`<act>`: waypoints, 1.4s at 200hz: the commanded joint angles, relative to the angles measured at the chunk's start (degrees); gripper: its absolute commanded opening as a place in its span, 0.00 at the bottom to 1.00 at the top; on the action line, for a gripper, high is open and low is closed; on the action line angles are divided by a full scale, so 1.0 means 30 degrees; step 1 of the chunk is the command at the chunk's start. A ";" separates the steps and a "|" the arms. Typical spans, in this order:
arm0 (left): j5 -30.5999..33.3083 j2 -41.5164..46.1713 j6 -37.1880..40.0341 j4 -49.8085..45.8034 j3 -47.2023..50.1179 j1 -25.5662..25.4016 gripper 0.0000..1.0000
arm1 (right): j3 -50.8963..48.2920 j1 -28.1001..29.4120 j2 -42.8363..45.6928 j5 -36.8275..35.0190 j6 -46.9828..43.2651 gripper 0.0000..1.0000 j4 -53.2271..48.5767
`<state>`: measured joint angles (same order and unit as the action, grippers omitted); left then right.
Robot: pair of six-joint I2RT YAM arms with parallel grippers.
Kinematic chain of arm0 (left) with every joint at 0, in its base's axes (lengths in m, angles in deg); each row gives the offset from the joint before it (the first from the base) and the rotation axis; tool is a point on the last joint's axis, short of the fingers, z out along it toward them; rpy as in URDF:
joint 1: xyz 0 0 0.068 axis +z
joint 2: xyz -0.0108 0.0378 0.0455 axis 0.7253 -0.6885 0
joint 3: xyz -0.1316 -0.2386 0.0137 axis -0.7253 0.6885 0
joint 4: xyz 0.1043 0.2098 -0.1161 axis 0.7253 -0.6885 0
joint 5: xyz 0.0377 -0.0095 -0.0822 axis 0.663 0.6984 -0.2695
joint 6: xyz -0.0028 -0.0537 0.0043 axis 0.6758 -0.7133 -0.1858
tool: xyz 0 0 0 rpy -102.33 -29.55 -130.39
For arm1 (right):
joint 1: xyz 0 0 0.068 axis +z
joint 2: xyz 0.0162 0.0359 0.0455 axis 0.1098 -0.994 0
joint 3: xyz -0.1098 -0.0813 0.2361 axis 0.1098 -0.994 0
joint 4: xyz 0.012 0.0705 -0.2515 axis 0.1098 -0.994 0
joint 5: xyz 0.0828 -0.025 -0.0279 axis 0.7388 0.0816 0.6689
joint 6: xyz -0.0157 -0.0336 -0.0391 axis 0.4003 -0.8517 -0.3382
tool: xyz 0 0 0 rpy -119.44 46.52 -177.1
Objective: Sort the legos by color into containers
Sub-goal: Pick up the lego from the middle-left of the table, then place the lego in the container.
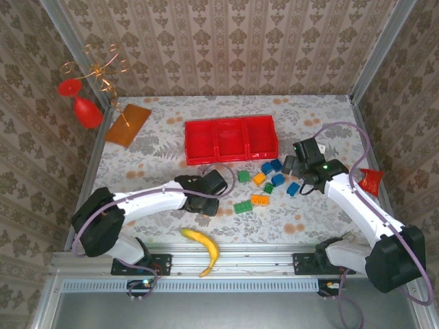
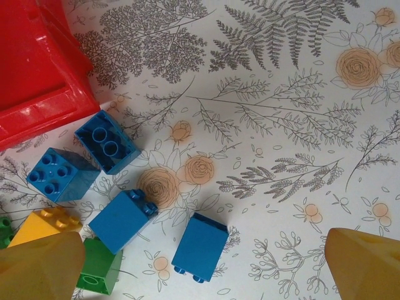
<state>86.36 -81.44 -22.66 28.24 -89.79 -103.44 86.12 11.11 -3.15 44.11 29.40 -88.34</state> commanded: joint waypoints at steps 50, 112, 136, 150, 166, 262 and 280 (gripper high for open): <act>0.2669 0.2388 0.2802 0.0786 -0.2423 0.2097 0.31 | -0.0362 0.1091 0.0752 0.0455 0.0613 1.00 0.0752; 0.3021 0.1626 0.4677 0.3434 -0.3251 0.4480 0.30 | -0.0073 0.2132 0.0393 0.0355 0.1039 1.00 0.0722; 0.2706 0.0946 0.5405 0.3959 -0.3964 0.5382 0.30 | 0.0260 0.2413 0.0031 0.0170 0.1155 1.00 0.0635; 0.2582 0.0436 0.5799 0.4015 -0.4510 0.5875 0.30 | 0.0427 0.2531 -0.0181 0.0047 0.1228 1.00 0.0547; 0.2555 -0.0184 0.6141 0.4092 -0.5001 0.6372 0.30 | 0.0610 0.2631 -0.0465 -0.0001 0.1315 1.00 0.0488; 0.1628 -0.3085 0.6838 0.4748 -0.6539 0.8468 0.30 | 0.1748 0.2869 -0.2042 -0.0080 0.1405 1.00 0.0312; 0.1512 -0.3625 0.6810 0.4893 -0.6780 0.8552 0.30 | 0.1981 0.2913 -0.2316 -0.0032 0.1347 1.00 0.0283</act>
<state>92.11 -90.80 -3.68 41.83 -107.60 -78.39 89.73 19.26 -8.94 45.31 32.61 -87.09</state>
